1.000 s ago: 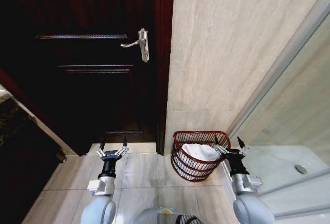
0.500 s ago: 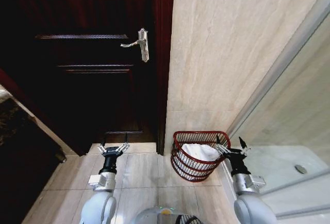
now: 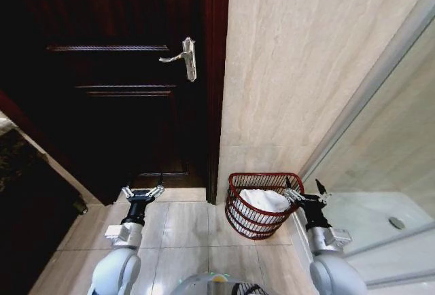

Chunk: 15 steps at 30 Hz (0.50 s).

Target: Discard the used towel into the hamper.

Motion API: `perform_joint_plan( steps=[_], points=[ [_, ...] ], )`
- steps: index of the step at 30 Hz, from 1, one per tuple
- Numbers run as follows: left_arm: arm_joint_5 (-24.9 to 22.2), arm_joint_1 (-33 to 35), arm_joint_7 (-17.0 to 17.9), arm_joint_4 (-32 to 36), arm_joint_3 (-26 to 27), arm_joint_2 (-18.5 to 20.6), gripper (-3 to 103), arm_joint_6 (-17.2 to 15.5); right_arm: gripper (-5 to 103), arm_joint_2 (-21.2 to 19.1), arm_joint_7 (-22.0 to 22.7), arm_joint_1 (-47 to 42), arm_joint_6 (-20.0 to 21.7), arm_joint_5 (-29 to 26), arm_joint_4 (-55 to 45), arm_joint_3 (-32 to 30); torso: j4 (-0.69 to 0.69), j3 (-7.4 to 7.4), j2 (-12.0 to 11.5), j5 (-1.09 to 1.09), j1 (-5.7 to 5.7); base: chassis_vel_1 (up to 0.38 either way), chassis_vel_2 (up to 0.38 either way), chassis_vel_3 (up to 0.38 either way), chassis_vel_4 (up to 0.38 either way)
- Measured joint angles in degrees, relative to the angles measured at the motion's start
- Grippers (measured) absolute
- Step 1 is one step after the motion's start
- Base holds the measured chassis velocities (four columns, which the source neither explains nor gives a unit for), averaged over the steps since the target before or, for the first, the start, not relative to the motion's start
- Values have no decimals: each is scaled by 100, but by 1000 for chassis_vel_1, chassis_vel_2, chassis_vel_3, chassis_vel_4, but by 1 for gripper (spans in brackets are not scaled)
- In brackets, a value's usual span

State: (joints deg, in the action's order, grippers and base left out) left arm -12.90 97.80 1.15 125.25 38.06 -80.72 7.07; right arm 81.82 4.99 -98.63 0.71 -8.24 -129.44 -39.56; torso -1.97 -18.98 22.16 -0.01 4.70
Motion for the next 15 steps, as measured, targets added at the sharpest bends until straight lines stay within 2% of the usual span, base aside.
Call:
perform_joint_plan(
  steps=[7, 15],
  points=[
    [9, -74, -24, 2, -3, -13, 100, 29, 100, 84, 12, -74, -8, 8, -102, 2, 0, 0, 0, 1, 0, 0, 0, 0, 0],
    [38, -50, -146, -6, -41, -100, 100, 214, 100, 119, 29, -233, -118, 12, -168, -3, 0, 0, 0, 1, 2, 29, -22, -28, 26]
  ],
)
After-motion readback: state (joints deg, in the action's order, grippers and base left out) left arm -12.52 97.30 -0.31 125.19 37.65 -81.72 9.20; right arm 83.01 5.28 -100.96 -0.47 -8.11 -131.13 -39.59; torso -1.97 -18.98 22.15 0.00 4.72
